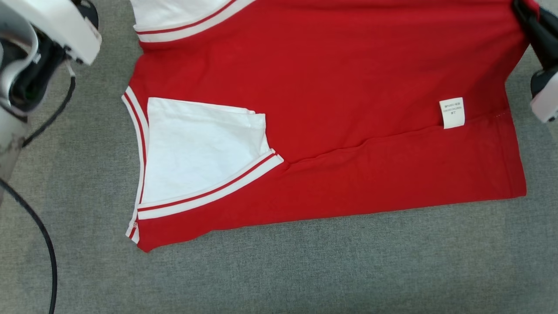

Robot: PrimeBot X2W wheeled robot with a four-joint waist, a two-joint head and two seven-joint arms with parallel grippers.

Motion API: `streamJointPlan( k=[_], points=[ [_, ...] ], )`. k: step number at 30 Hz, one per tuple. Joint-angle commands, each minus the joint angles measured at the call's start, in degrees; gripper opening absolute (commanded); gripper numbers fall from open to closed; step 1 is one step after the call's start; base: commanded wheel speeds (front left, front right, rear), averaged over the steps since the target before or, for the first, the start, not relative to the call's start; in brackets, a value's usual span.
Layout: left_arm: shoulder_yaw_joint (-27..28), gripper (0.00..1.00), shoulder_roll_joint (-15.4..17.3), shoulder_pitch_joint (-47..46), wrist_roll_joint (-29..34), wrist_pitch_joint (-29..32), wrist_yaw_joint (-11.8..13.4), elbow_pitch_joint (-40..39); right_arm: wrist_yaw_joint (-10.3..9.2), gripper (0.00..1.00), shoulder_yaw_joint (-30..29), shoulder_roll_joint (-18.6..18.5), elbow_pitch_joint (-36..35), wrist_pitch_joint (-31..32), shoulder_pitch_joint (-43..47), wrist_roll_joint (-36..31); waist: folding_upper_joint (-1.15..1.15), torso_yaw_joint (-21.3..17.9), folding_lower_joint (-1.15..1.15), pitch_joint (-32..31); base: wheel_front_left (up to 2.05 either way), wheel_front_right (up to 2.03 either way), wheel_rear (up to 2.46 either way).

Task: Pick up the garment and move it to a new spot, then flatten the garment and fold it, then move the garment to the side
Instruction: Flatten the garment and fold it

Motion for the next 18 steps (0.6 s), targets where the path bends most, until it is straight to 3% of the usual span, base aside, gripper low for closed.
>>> streamJointPlan(
  k=[1,5,10,18],
  points=[
    [0.38,0.00,0.83,1.75,-0.36,-1.04,-0.26,-0.94,-0.01,0.00,0.88,-0.65,0.85,-1.59,1.17,0.54,0.00,0.06,-0.01,-0.54,0.00,0.00,0.00],
    [1.04,0.00,3.01,8.43,-1.13,-4.64,1.03,-7.42,-0.01,0.00,3.22,-1.59,2.08,-6.78,2.85,1.74,0.00,0.43,-0.01,-1.74,0.00,0.00,0.00],
    [2.05,0.00,6.07,19.06,-3.52,-6.65,5.44,-18.50,-0.01,0.00,3.35,-3.59,0.97,-9.10,6.18,1.67,0.00,1.56,-0.01,-2.97,0.00,0.00,0.00],
    [3.41,0.00,9.98,34.15,-6.90,-9.20,13.51,-34.02,-0.01,0.00,-8.74,-3.98,-9.05,-9.18,16.46,-4.87,0.00,2.85,-0.01,-3.67,0.00,0.00,0.00]
  ],
)
